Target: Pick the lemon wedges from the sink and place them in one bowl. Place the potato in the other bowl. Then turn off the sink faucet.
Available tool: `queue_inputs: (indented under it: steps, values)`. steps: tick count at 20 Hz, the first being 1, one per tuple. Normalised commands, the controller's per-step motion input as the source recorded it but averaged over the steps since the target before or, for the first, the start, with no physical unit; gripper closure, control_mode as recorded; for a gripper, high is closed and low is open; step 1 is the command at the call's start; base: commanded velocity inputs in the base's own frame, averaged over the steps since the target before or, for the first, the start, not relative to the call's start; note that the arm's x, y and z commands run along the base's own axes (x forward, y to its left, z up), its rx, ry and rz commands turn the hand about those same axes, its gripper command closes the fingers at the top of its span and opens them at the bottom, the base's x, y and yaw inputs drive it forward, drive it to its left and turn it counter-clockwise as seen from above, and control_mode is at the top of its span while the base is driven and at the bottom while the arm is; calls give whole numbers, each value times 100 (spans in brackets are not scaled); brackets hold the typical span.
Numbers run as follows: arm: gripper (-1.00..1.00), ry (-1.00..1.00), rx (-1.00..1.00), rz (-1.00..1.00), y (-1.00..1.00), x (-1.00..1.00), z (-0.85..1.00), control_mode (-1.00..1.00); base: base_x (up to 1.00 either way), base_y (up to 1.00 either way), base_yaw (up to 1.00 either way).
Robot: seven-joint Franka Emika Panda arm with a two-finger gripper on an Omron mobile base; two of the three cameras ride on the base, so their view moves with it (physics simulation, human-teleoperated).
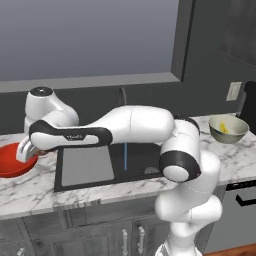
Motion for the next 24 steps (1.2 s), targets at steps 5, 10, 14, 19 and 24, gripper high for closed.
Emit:
queue_inputs:
  steps: [5, 10, 14, 19, 24]
  values:
    - [100, 0, -3, -9, 4, 28, -2, -100, 0, 0, 0]
    - [100, -2, -1, -6, 13, 31, -9, -100, 0, 0, 0]
    - [100, -9, 0, -4, 21, 9, -9, -100, 0, 0, 0]
    - [100, -10, 0, -5, 33, 11, -1, -100, 0, 0, 0]
    - [100, -3, 0, -8, 30, 25, -4, -100, 0, 0, 0]
